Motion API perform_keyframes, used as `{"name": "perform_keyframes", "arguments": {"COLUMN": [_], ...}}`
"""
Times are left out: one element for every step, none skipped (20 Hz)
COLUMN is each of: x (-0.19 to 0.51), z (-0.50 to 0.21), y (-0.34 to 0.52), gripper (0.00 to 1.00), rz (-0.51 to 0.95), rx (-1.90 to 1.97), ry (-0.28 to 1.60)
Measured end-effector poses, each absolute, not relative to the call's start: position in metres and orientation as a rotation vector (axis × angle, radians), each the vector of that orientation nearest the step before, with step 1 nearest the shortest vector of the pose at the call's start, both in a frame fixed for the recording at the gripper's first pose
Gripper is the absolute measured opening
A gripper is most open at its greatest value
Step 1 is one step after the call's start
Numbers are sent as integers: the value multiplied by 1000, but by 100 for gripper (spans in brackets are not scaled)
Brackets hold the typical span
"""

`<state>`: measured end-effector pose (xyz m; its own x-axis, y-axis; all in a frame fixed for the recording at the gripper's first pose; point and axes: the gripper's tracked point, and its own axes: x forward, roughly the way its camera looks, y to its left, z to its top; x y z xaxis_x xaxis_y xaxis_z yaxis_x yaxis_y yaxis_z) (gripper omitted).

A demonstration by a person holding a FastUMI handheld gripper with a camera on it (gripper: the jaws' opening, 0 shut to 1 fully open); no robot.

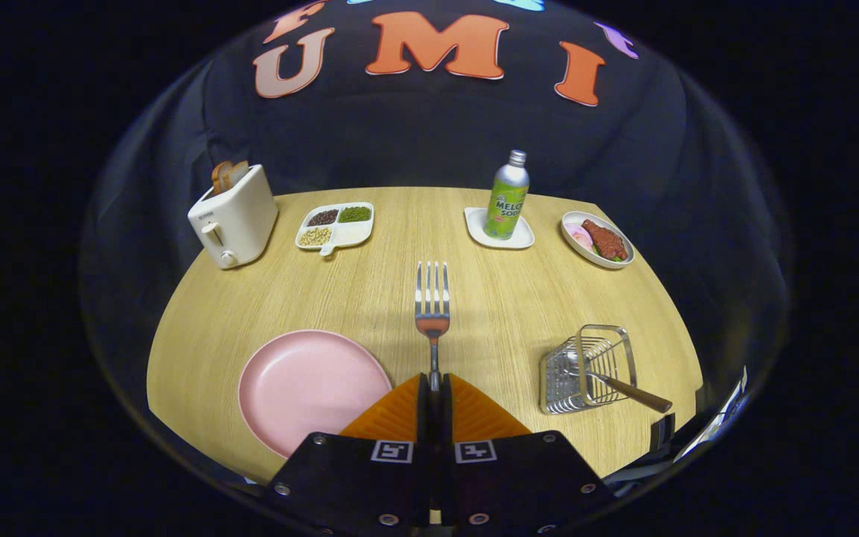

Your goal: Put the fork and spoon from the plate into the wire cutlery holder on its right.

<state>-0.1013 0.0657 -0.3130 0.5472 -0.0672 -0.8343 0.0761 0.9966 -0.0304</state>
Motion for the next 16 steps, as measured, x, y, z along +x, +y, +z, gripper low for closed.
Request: {"name": "perform_keyframes", "arguments": {"x": [-99, -97, -95, -93, -93, -91, -92, -92, -93, -97, -98, -99, -102, -105, -108, -111], "z": [-308, -303, -298, -294, -290, -286, -281, -277, -274, -271, -269, -268, -270, -270, -271, -272], "y": [54, 42, 31, 19, 9, -1, -12, -25, -37, -44, -52, -58, -62, -66, -70, -72], "gripper": [6, 6, 6, 6, 6, 6, 6, 6, 6, 6, 6, 6, 6, 6, 6, 6], "rz": [-105, -123, -142, -160, -180, -195, -212, -229, -247, -255, -260, -259, -252, -254, -252, -250], "rx": [23, 29, 30, 27, 26, 25, 18, 10, 1, -8, -17, -29, -44, -60, -76, -85], "ry": [978, 965, 950, 937, 925, 914, 905, 900, 895, 897, 898, 906, 926, 945, 965, 982]}}
